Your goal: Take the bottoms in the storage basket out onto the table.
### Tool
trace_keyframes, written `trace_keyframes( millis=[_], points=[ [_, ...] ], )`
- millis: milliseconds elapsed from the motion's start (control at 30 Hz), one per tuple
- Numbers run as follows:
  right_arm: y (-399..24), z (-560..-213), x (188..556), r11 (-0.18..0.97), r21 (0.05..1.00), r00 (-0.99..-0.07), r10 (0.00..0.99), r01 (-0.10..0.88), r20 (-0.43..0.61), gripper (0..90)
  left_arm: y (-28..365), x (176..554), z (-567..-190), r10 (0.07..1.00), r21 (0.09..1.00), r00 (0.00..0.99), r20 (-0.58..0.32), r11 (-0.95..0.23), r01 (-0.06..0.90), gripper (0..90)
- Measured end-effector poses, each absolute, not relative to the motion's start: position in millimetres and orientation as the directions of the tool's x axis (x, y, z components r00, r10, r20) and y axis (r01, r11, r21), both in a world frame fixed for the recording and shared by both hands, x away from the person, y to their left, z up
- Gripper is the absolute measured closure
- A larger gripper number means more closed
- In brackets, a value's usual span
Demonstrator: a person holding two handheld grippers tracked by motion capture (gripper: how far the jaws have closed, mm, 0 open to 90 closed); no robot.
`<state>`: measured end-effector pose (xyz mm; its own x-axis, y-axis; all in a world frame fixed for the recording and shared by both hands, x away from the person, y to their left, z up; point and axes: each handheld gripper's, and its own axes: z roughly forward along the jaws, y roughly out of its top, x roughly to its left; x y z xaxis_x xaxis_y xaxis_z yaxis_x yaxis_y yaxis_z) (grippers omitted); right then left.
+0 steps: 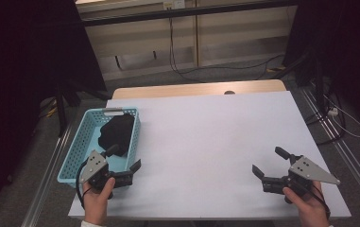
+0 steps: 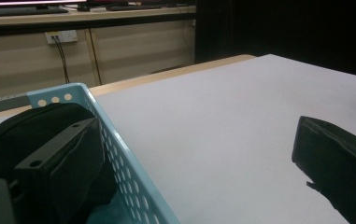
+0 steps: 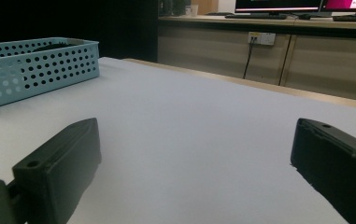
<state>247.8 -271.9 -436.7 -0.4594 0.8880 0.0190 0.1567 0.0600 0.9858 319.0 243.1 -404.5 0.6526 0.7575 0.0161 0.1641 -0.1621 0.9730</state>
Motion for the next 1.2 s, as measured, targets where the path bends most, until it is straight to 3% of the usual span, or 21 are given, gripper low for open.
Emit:
trace_keyframes(
  millis=[1200],
  points=[
    [-272.6,-437.0,248.4,0.064,0.983,-0.469,0.883,0.171,0.024,1.1,243.8,334.4,-371.6,0.764,0.981,0.645,-0.025,-0.104,0.161,2.8]
  ],
)
